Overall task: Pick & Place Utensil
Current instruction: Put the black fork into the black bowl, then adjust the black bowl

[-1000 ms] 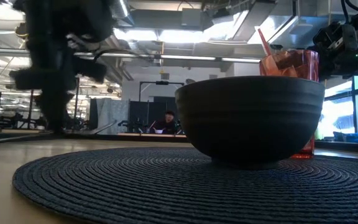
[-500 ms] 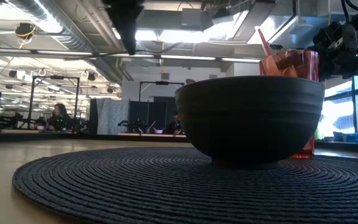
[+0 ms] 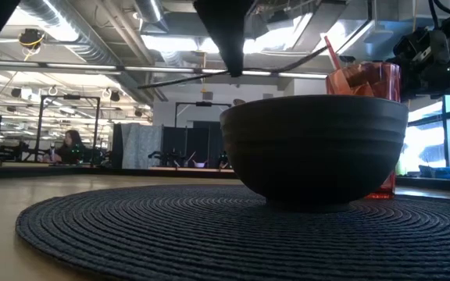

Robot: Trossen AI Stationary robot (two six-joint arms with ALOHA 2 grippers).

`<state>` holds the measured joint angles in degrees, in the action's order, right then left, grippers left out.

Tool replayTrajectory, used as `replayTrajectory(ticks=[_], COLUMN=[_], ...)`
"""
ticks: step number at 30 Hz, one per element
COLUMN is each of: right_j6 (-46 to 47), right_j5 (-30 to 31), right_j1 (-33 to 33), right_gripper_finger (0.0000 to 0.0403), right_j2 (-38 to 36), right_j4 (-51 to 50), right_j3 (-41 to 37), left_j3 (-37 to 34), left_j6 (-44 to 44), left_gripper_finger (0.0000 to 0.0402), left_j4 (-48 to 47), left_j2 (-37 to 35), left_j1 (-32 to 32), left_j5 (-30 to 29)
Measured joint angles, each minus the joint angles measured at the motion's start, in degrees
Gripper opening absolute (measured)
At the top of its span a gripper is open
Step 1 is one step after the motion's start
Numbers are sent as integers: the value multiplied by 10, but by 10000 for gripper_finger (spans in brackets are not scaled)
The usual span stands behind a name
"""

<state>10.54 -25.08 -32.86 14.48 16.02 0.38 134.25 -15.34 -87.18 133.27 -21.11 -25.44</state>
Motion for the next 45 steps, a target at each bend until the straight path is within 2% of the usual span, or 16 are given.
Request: replayTrajectory(ticks=[3,4,10,13,18,25,30,39,45], right_j6=[-4,-4,-3,-3,1,15,22,25,16], right_j5=[0,2,6,11,15,15,15,15,16], right_j1=[0,0,0,0,0,0,0,0,0], right_gripper_finger=[23,23,23,23,23,23,23,23,23], right_j2=[0,0,0,0,0,0,0,0,0], right_j4=[2,4,8,8,5,-3,-9,-9,-9], right_j3=[0,0,0,0,0,0,0,0,0], left_j3=[0,-1,-1,-1,-2,-2,-1,-1,-1], left_j6=[11,20,84,119,166,274,281,288,241], left_gripper_finger=[3,3,3,3,3,3,13,67,81], left_j4=[-5,-9,-13,-12,-16,-10,-2,-5,-28], left_j2=[11,14,34,55,95,129,131,131,95], left_j1=[-6,-9,-42,-59,-69,-75,-75,-75,-75], left_j5=[-8,-26,-205,-254,-270,-292,-291,-272,-286])
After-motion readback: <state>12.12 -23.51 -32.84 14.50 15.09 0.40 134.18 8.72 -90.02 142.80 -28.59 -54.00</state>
